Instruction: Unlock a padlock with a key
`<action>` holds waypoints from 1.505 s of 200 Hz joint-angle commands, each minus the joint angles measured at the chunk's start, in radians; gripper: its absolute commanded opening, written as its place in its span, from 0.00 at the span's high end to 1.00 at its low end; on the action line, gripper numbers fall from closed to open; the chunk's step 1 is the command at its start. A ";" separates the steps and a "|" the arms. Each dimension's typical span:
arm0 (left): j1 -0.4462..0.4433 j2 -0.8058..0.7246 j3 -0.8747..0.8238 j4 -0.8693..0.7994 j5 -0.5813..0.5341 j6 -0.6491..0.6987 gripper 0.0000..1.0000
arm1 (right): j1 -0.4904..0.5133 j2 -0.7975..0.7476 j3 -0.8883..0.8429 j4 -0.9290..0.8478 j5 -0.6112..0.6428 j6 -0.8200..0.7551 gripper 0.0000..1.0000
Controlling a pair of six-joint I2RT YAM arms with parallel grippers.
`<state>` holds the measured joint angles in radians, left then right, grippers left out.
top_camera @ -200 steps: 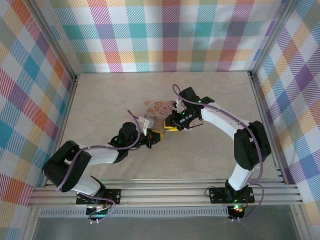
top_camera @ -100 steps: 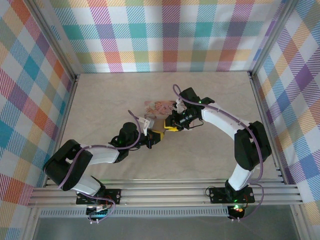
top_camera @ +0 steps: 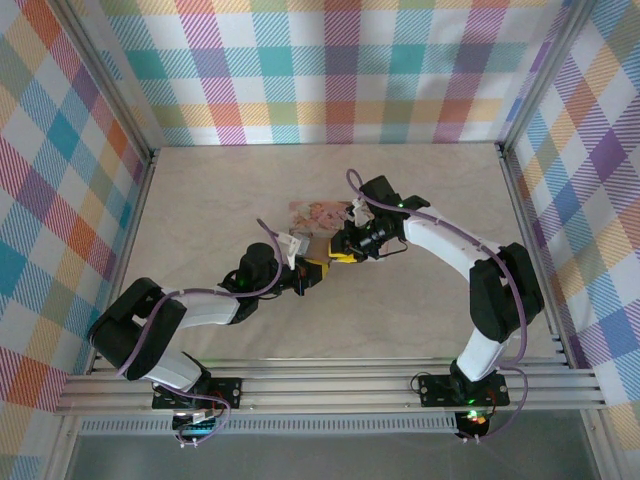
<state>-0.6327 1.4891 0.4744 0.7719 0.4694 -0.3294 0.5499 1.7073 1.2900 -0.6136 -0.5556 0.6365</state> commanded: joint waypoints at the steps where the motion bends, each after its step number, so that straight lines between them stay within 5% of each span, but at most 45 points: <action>1: -0.013 0.010 0.033 0.065 0.006 -0.010 1.00 | -0.001 -0.036 -0.008 0.032 -0.073 0.007 1.00; 137: -0.013 0.034 0.065 0.070 -0.030 0.035 1.00 | 0.001 -0.029 -0.043 0.002 -0.082 -0.025 1.00; 240: -0.012 0.194 0.074 0.254 0.037 -0.099 1.00 | 0.001 -0.022 -0.161 0.111 -0.078 -0.025 1.00; 301: -0.025 0.253 -0.023 0.299 -0.010 -0.135 1.00 | 0.001 -0.020 -0.288 0.267 -0.014 0.086 0.82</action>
<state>-0.6479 1.7153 0.4854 0.9848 0.4835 -0.4210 0.5446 1.6783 1.0649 -0.3466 -0.4953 0.6174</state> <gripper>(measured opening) 0.041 0.236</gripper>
